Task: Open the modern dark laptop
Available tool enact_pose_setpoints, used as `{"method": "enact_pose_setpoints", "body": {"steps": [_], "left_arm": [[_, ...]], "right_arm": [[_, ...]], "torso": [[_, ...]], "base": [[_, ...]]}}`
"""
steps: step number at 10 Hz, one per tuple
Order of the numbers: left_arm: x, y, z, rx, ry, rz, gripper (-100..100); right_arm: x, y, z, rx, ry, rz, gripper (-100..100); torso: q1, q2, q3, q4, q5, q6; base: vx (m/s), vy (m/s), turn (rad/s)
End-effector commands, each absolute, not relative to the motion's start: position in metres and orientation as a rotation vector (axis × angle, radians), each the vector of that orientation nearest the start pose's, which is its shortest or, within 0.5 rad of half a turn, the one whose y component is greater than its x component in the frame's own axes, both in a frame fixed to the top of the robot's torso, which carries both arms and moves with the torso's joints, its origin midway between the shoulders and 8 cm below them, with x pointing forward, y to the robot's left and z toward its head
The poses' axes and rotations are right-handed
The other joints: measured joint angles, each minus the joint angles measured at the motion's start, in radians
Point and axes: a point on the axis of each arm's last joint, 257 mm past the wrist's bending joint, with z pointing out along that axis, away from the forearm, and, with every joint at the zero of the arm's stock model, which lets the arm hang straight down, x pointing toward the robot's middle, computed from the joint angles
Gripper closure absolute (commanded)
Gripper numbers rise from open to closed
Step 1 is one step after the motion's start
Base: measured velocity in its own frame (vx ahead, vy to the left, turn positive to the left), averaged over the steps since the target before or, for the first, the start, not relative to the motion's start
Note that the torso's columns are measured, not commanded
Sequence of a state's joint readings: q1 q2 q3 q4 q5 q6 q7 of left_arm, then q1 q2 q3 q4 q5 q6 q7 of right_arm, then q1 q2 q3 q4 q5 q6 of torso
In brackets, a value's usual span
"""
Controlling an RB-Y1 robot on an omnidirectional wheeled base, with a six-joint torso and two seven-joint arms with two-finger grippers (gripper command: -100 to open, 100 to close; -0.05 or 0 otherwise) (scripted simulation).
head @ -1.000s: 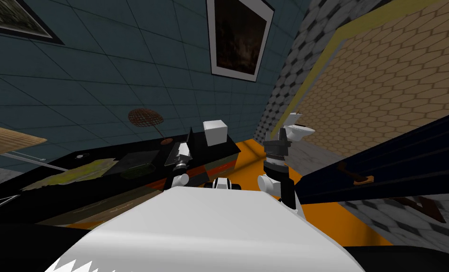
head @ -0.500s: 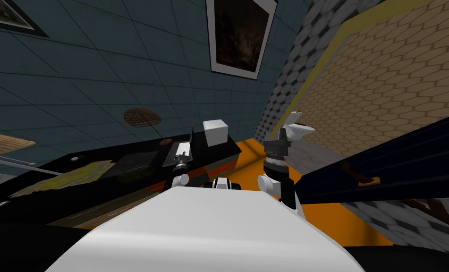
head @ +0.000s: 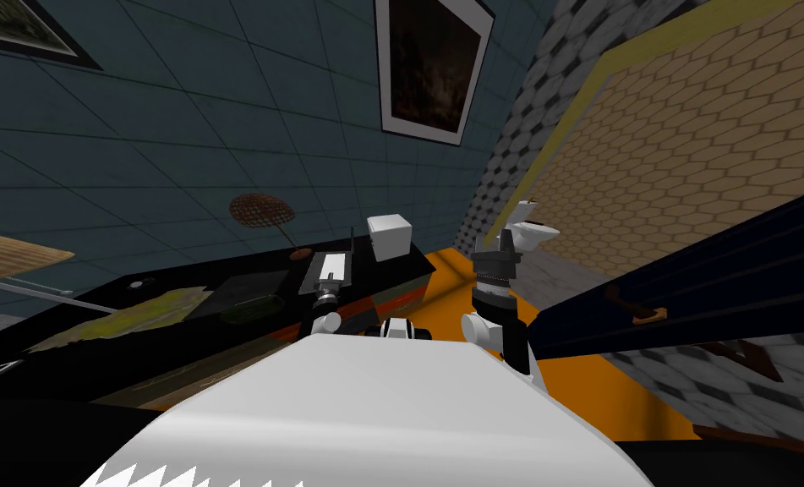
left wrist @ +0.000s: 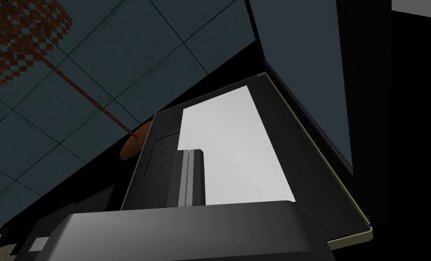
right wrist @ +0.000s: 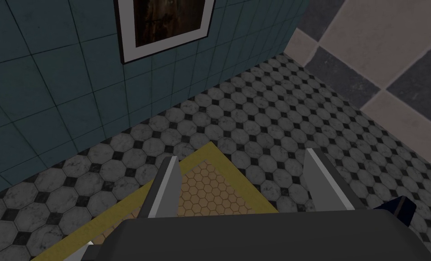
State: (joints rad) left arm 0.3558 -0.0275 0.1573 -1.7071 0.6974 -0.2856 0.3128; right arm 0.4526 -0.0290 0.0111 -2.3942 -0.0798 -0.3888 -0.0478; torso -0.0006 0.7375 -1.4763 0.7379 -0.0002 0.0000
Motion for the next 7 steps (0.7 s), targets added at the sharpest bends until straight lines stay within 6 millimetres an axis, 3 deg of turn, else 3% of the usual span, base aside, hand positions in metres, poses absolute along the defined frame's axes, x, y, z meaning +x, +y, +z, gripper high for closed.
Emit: {"method": "enact_pose_setpoints", "body": {"steps": [1, 2, 3, 7], "left_arm": [[0.402, 0.397, -0.266, -1.808, 0.039, -1.648, 100], [0.403, 0.398, -0.265, -1.801, 0.068, -1.631, 100], [0.404, 0.404, -0.26, -1.781, 0.1, -1.635, -100], [0.407, 0.413, -0.248, -1.737, 0.185, -1.647, -100]], "right_arm": [[0.34, -0.272, 0.069, 0.665, 0.549, 1.444, 0], [0.34, -0.272, 0.069, 0.665, 0.549, 1.444, 0], [0.34, -0.272, 0.069, 0.665, 0.549, 1.444, 0], [0.34, -0.272, 0.069, 0.665, 0.548, 1.444, 0]], "torso": [[0.0, 0.0, 0.0, 0.0, 0.0, 0.0], [0.0, 0.001, 0.001, 0.0, 0.0, 0.0], [-0.001, 0.0, 0.0, 0.0, 0.0, 0.0], [0.0, 0.0, 0.0, 0.0, 0.0, 0.0]], "base": [[-0.03, 0.058, -0.02], [-0.015, 0.026, -0.005], [-0.041, -0.017, -0.003], [-0.072, -0.062, -0.012]]}}
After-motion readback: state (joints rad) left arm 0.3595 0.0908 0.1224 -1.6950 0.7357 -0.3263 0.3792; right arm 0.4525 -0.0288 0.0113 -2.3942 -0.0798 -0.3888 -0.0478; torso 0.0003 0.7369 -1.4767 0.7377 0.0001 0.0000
